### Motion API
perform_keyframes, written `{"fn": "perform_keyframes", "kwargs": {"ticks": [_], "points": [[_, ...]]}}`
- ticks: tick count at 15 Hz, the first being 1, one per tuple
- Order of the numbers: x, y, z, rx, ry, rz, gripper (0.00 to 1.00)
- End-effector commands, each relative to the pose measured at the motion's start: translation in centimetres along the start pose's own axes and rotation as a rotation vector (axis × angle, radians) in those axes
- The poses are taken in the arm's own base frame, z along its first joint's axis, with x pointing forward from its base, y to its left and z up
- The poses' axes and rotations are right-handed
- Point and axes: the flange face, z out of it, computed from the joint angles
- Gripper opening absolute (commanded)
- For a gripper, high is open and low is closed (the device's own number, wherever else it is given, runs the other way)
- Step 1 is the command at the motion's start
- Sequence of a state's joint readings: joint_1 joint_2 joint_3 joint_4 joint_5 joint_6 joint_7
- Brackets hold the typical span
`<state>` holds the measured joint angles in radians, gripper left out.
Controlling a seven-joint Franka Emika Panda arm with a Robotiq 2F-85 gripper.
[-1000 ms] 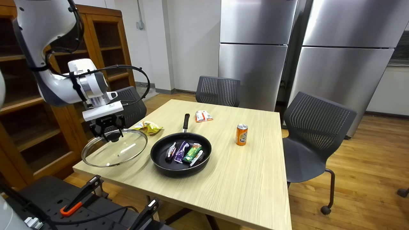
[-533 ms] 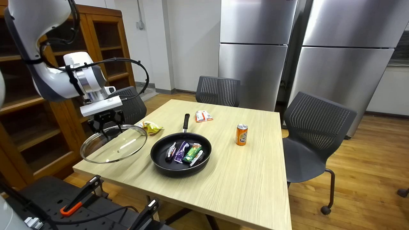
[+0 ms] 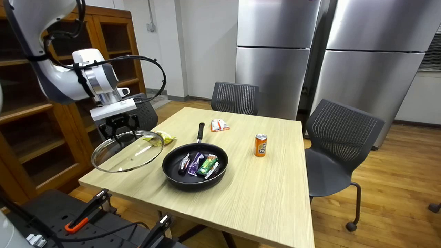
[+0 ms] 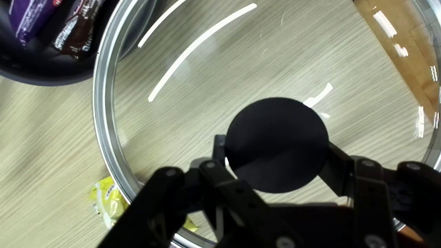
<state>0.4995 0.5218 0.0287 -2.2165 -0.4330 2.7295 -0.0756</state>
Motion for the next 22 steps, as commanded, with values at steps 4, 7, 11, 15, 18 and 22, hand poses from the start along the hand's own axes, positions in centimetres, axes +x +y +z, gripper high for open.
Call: {"fn": "perform_keyframes", "kwargs": {"ticks": [4, 7, 11, 15, 18, 22], "points": [[-2.9, 2.9, -3.0, -0.03, 0.02, 0.05, 0.38], [-4.1, 4.3, -3.1, -0.031, 0.016, 0.08, 0.38], [-6.1, 6.2, -3.1, -0.03, 0.005, 0.129, 0.38], [-8.3, 8.4, -2.7, -0.029, -0.004, 0.179, 0.38], [-9.9, 10.0, -2.4, -0.028, -0.007, 0.217, 0.38], [-11.8, 12.1, -1.8, -0.031, -0.024, 0.262, 0.38]]}}
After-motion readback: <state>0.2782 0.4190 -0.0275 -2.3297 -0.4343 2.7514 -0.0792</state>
